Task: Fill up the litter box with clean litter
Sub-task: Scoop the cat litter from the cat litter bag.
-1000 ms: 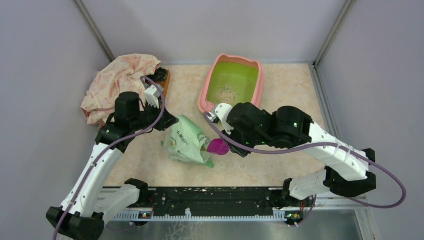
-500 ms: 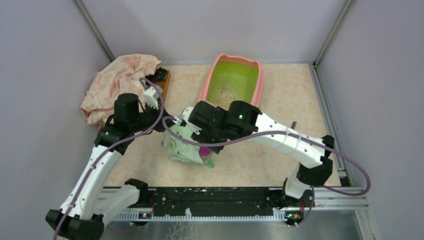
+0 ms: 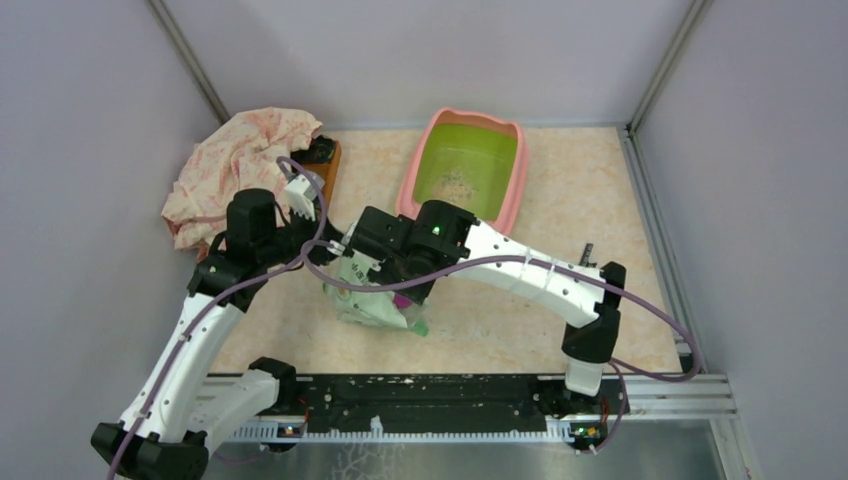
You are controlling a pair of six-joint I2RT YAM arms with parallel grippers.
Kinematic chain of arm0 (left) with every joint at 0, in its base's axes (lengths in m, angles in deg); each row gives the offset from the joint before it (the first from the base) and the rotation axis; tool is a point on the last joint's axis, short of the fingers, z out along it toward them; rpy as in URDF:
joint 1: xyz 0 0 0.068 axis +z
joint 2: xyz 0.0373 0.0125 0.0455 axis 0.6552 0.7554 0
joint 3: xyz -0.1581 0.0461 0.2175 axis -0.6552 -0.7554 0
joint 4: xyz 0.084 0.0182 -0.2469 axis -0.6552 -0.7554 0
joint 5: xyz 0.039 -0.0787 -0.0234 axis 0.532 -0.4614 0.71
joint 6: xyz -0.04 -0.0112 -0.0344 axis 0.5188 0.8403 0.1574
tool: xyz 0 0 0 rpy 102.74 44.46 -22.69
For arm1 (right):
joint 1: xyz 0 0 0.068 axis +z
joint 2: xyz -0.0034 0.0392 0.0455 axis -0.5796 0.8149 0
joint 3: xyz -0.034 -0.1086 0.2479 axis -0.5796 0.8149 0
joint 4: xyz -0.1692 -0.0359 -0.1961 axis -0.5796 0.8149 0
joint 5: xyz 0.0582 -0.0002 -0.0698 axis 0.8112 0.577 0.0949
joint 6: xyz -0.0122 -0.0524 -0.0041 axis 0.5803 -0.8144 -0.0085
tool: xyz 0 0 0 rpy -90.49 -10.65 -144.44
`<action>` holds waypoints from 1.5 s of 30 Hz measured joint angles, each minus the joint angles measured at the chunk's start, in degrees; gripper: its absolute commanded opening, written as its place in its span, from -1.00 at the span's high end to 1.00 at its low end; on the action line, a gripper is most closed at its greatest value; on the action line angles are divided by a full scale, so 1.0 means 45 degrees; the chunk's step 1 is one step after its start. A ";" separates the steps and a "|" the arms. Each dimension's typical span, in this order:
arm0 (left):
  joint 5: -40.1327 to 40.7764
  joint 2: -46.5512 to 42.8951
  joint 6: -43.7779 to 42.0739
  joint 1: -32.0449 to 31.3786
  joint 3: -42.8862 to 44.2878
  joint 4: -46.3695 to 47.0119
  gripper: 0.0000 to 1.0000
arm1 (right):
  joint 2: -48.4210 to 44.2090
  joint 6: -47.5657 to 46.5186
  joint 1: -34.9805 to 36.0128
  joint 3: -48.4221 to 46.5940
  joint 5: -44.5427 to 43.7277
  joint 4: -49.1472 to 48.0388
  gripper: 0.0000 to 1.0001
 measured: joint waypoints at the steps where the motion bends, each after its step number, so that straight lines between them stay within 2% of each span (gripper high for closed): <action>1: -0.0019 -0.0005 0.0010 0.0019 -0.0024 0.0029 1.00 | 0.0126 -0.0015 -0.0034 -0.0097 -0.0015 0.0039 1.00; 12: 0.0063 -0.0053 -0.0005 0.0102 -0.0053 0.0068 1.00 | 0.2623 -0.1107 -0.0709 -0.1715 0.0729 0.0146 1.00; 19: 0.0311 -0.0068 -0.0049 0.0189 -0.0053 0.0078 1.00 | 0.2618 -0.1739 -0.1064 -0.1287 0.1350 -0.0423 1.00; 21: 0.0330 -0.0068 -0.0053 0.0185 -0.0053 0.0078 1.00 | 0.2317 -0.1763 -0.1146 -0.0646 0.1438 -0.0967 1.00; 24: 0.0330 -0.0068 -0.0068 0.0170 -0.0053 0.0063 1.00 | 0.1321 -0.1525 -0.1282 0.1637 0.1501 -0.2866 1.00; 31: 0.0282 -0.0068 -0.0107 0.0087 -0.0068 0.0073 1.00 | -0.1671 -0.0670 -0.1443 0.7810 0.1695 -0.8947 1.00; 34: 0.0311 -0.0068 -0.0155 0.0087 -0.0078 0.0049 1.00 | -0.2288 -0.0520 -0.1443 0.9321 0.1710 -1.0919 1.00; 41: 0.0772 -0.0049 -0.0335 0.0102 -0.0102 0.0039 1.00 | -0.2671 -0.0418 -0.1433 1.1200 0.1603 -1.4086 1.00; 45: 0.0743 -0.0039 -0.0340 0.0097 -0.0102 0.0087 1.00 | -0.3735 -0.0291 -0.1418 1.3129 0.1428 -1.6271 1.00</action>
